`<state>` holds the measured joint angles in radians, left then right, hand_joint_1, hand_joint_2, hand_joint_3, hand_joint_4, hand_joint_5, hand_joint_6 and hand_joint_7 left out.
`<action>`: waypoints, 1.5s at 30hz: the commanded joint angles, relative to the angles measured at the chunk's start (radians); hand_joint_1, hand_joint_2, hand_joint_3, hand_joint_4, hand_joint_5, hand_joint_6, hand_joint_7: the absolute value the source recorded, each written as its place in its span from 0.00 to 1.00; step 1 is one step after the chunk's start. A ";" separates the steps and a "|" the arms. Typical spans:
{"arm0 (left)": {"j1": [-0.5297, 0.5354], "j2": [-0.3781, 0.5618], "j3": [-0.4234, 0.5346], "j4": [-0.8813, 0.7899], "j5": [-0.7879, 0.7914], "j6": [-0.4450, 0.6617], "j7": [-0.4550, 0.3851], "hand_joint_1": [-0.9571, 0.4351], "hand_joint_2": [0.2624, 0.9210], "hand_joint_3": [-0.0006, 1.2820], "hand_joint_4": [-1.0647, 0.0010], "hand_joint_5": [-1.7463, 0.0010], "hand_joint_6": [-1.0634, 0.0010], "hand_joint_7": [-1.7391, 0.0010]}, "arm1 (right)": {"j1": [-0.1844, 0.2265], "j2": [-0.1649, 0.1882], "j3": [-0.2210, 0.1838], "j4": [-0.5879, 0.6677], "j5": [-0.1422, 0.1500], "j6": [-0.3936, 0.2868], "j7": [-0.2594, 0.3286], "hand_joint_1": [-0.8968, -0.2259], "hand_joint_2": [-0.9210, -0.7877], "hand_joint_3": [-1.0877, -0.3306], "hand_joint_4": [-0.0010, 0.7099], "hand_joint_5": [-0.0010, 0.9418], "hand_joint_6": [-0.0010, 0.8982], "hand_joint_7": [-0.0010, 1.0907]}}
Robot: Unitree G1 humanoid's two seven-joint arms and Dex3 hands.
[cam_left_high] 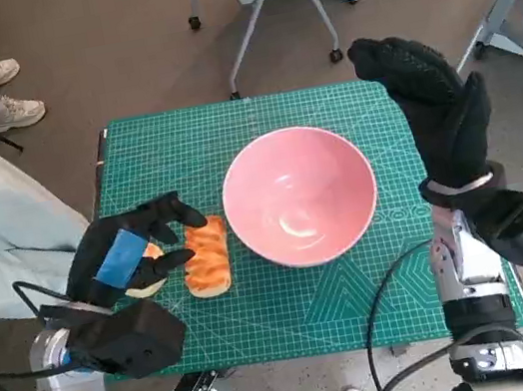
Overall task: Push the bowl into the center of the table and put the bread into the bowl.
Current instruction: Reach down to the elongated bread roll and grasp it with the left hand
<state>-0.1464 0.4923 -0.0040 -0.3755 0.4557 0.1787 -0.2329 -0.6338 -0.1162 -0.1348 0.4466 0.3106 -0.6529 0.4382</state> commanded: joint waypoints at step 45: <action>-0.038 0.049 -0.244 -0.120 0.366 0.415 -0.320 0.23 1.00 0.09 0.84 0.99 0.80 1.00 | 0.030 0.000 -0.001 -0.011 -0.005 0.033 0.000 0.41 0.00 0.42 0.24 0.00 0.00 0.56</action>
<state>-0.1791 0.5697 -0.2268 -0.5198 0.7853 0.5723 -0.5709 -0.6309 -0.1161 -0.1356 0.4374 0.3101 -0.6358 0.4380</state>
